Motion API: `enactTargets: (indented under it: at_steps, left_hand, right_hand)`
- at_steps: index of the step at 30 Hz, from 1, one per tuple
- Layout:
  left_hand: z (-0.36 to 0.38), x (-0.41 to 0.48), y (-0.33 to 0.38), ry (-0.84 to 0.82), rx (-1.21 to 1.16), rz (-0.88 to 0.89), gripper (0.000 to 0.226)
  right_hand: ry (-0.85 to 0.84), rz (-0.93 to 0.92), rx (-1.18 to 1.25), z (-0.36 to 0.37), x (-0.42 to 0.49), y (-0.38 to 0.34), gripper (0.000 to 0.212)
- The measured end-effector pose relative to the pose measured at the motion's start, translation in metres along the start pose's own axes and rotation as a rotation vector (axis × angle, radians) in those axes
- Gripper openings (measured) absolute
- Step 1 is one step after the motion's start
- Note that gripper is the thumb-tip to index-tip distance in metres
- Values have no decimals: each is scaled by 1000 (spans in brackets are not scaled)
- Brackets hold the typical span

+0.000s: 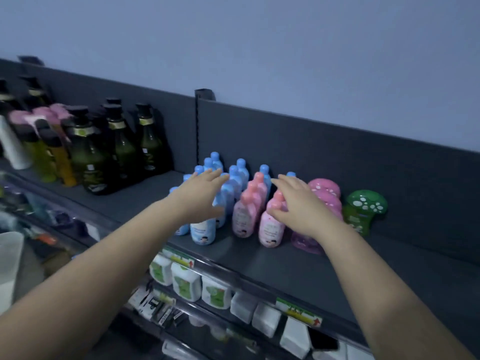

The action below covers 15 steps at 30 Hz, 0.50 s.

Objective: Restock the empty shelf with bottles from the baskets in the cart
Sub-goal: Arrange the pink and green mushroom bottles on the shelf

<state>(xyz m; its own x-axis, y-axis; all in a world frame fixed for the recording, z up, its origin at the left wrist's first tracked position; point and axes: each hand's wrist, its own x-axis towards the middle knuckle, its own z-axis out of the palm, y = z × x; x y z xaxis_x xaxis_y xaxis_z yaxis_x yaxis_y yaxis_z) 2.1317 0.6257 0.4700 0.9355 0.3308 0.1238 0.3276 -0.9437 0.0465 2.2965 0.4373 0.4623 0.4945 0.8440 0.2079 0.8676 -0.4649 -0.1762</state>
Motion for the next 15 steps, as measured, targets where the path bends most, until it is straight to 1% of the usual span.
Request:
enactTargets:
  at_steps: [4, 7, 12, 15]
  left_hand:
    - [-1, -62, -80, -51, 67, -170, 85]
    - [-5, -122, -144, -97, 103, -288, 89]
    - [-5, -228, -241, -117, 133, -515, 93]
    - [5, -294, -286, -206, 161, -625, 98]
  right_hand:
    - [-35, -177, -38, 24, 29, -91, 76]
    - [-70, -263, -8, 47, 49, -169, 79]
    - [-205, -383, 6, 88, 76, -293, 84]
    - [-286, -478, 32, 113, 76, -363, 84]
